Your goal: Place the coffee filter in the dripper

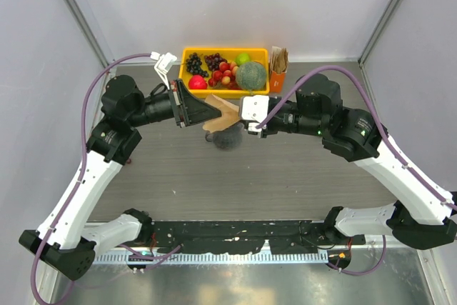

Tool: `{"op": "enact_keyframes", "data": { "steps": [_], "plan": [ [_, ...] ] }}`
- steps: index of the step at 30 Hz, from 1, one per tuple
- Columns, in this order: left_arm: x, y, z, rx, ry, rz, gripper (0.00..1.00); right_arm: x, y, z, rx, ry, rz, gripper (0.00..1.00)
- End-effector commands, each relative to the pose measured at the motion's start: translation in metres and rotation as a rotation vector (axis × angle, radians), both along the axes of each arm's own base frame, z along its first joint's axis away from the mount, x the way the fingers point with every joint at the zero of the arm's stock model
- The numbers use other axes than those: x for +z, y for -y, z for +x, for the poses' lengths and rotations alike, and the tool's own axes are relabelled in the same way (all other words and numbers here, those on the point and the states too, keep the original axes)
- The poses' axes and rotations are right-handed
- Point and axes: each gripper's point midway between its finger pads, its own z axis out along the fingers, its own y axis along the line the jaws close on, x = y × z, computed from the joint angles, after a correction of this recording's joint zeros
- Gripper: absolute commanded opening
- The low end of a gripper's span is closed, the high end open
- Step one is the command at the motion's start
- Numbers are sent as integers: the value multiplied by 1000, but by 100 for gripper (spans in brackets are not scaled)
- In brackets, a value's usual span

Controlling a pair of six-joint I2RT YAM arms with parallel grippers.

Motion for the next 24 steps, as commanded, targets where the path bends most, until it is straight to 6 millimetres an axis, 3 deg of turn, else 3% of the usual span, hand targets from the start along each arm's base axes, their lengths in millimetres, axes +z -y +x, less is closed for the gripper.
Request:
{"op": "enact_keyframes", "data": {
  "steps": [1, 3, 6, 8, 15, 24],
  "plan": [
    [18, -2, -9, -20, 92, -25, 11, 17, -2, -6, 30, 31, 36, 40],
    [18, -1, -9, -22, 86, -29, 10, 17, -2, -5, 26, 29, 37, 44],
    [16, -1, -5, -2, 10, -47, 0, 21, -2, 0, -7, 44, 56, 68],
    [12, -1, 0, 19, -62, -62, 0, 28, 0, 6, -49, 77, 90, 71],
    [10, 2, 11, 52, -146, -71, 0, 33, -2, 18, -138, 210, 100, 67],
    [5, 3, 14, 57, -167, -64, 0, 33, 2, 28, -191, 271, 48, 50]
  ]
}}
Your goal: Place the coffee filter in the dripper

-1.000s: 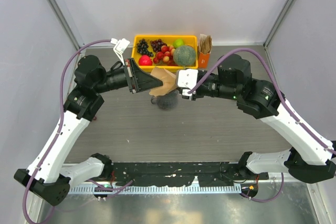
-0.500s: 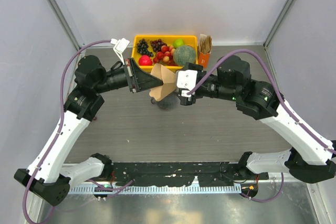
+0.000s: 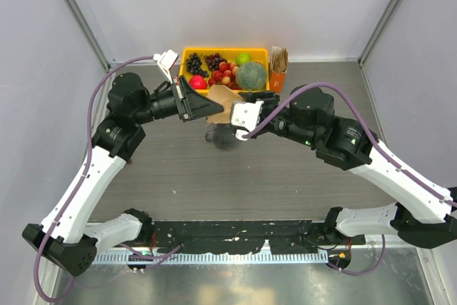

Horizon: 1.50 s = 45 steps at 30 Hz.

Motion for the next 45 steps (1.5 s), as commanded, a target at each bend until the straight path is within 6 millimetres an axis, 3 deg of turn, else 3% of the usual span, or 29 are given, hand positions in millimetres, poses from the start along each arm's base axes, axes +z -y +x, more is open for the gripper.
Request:
{"op": "enact_keyframes", "data": {
  "steps": [1, 6, 10, 12, 16, 18, 21, 26, 30, 36, 45],
  "plan": [
    [11, -2, -1, 4, 25, -27, 2, 21, 4, 6, -38, 78, 30, 49],
    [17, -1, -4, -10, 70, -38, 21, 17, 3, 0, -3, 66, 11, 45],
    [23, -5, -9, -18, 153, -32, 46, 15, 0, -9, 48, 36, 7, 37],
    [28, -9, -14, -24, 205, -31, 53, 15, 0, -15, 74, 10, 5, 34],
    [51, -27, -23, -29, 435, -7, 79, 11, 1, -24, 105, -56, -4, 27],
    [68, -41, -32, -50, 596, 15, 99, 11, 2, -28, 116, -86, 3, 24],
    [80, -62, -38, -71, 739, 57, 99, 14, 0, -38, 157, -148, 36, 21],
    [51, -72, -61, -243, 893, 130, 99, 29, -6, -68, 290, -323, 122, 18],
    [43, -74, -62, -192, 1053, 177, 99, 37, -10, -88, 372, -407, 161, 15],
    [37, -62, -57, -175, 1044, 205, 99, 39, -12, -98, 411, -451, 178, 5],
    [21, -37, -64, -194, 1100, 289, 99, 35, -14, -102, 416, -525, 195, 7]
  ]
}}
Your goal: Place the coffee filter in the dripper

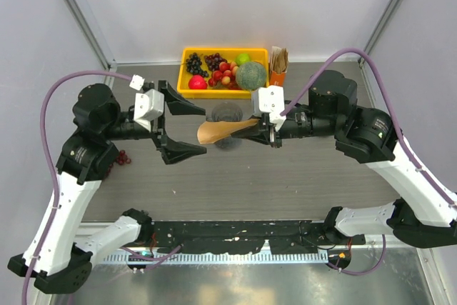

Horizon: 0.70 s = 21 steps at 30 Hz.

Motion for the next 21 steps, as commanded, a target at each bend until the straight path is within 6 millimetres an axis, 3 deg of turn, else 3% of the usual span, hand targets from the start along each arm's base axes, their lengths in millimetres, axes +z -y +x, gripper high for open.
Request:
{"op": "enact_keyframes", "data": {
  "steps": [1, 4, 16, 17, 19, 21],
  "plan": [
    [0, 3, 8, 83, 64, 16, 99, 13, -3, -7, 22, -34, 48, 7],
    [6, 10, 4, 60, 38, -16, 93, 10, -5, -6, 24, -39, 42, 7],
    [16, 23, -13, -26, -40, -93, 46, 5, -4, -4, 9, -51, 30, 7],
    [17, 23, -15, -37, -54, -95, 49, 4, -4, -2, 0, -51, 27, 7],
    [17, 24, -19, -58, -61, -95, 69, 4, -4, 0, -15, -55, 25, 7],
    [15, 24, -18, -53, -63, -93, 81, 4, -4, 0, -16, -57, 25, 7]
  ]
}}
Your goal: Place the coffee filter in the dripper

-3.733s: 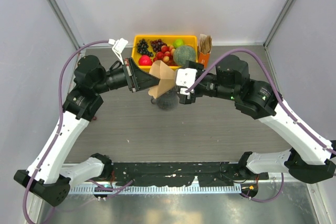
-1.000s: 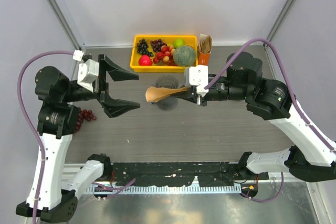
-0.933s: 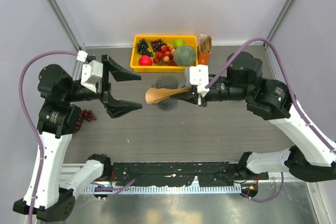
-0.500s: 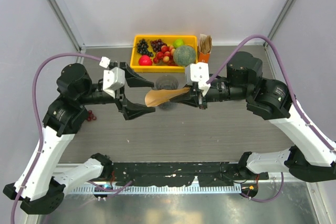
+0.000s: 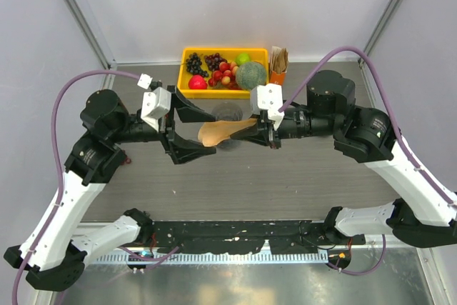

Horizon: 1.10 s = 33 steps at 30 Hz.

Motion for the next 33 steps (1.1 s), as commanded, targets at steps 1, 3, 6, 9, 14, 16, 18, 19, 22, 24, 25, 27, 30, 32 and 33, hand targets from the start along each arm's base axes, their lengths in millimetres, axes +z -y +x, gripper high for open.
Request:
{"op": "enact_keyframes", "data": {
  "steps": [1, 3, 6, 9, 14, 16, 18, 19, 22, 24, 25, 27, 30, 32, 33],
  "plan": [
    [11, 0, -7, -27, 30, -39, 85, 7, -3, 4, -16, 3, 25, 7],
    [6, 0, -8, -35, 30, -30, 89, 10, -3, 4, -20, 6, 33, 7],
    [-1, 1, -10, -46, 13, -20, 97, 8, -3, 7, -34, 8, 28, 6],
    [-2, 2, -12, -36, -6, -25, 99, 6, -4, 8, -35, 3, 23, 5],
    [3, 2, -1, 40, -2, -64, 99, 3, -6, 1, 7, -6, 18, 5],
    [10, 1, 0, 51, 5, -88, 92, 1, -5, -1, 18, -6, 13, 5],
    [15, 2, -2, 44, 1, -99, 82, -1, -5, -1, 20, -11, 7, 5],
    [16, 2, -1, 42, -7, -99, 76, -2, -5, -1, 20, -11, 4, 5],
    [15, 4, -6, 8, -24, -93, 64, -1, -4, -1, 18, -12, 7, 5],
    [15, 4, -9, -9, -24, -97, 57, 0, -4, -1, 15, -13, 5, 5],
    [14, 4, -10, -14, -24, -98, 50, -1, -4, -2, 17, -16, 5, 5],
    [13, 4, -12, -23, -24, -99, 31, 1, -2, -2, 13, -14, 9, 7],
    [15, 5, -12, -29, -29, -102, 2, 3, 1, -4, 11, -12, 14, 11],
    [17, 4, -11, -23, -28, -107, 0, 3, 4, -4, 0, -11, 11, 26],
    [20, 3, -11, -13, -23, -116, 0, 0, 6, -2, -13, -15, 4, 39]
  ]
}}
